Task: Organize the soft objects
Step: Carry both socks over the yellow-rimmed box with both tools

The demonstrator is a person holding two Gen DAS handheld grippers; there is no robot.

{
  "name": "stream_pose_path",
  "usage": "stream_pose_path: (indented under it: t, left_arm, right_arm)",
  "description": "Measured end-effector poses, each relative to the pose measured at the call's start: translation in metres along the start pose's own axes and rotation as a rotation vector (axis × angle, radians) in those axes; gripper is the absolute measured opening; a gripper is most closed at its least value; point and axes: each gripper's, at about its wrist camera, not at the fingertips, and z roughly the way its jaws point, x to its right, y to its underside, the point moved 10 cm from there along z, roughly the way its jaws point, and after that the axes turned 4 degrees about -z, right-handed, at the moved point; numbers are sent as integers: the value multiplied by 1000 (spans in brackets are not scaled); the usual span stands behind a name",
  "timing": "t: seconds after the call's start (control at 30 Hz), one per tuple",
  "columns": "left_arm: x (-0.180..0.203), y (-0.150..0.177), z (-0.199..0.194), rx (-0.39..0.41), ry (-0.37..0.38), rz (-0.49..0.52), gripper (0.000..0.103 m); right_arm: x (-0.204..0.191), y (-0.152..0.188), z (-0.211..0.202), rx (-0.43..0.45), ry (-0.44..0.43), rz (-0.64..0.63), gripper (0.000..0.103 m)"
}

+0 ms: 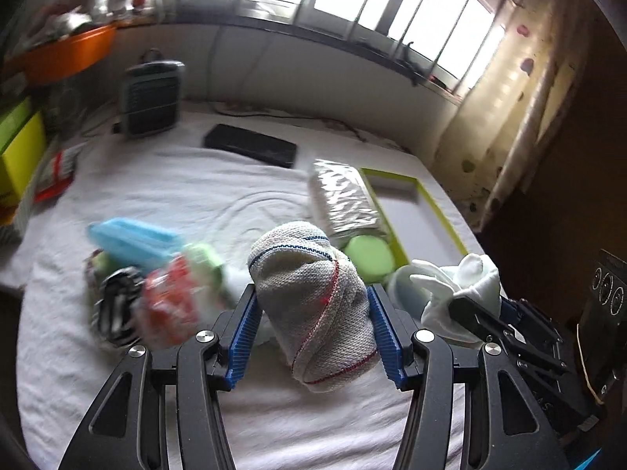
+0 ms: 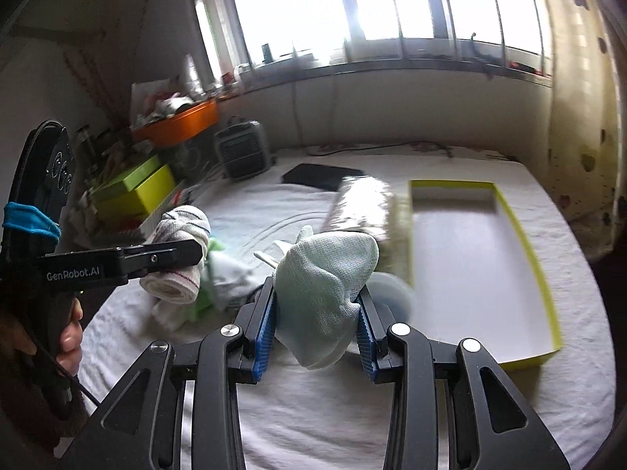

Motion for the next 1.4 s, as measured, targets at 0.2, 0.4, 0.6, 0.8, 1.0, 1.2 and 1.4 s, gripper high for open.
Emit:
stream_pose_path:
  t: [0.2, 0.4, 0.6, 0.8, 1.0, 1.2, 1.4]
  left_arm:
    - [39, -11, 26, -31, 53, 54, 54]
    - [70, -22, 55, -70, 93, 98, 54]
    - [94, -39, 81, -95, 121, 125, 54]
    - [115, -56, 104, -104, 138, 167, 54]
    - [136, -66, 136, -143, 167, 194, 54]
    - [146, -66, 171, -192, 172, 198, 54]
    - [156, -64, 191, -219, 176, 225, 54]
  right_arm:
    - [35, -6, -6, 6, 50, 37, 37]
    - [67, -12, -3, 2, 95, 66, 37]
    - [95, -20, 3, -2, 127, 95, 37]
    - [119, -24, 15, -19, 157, 117, 37]
    - [141, -20, 34, -55, 192, 141, 37]
    - [160, -11, 55, -98, 218, 155, 37]
    - [169, -5, 71, -128, 239, 146, 37]
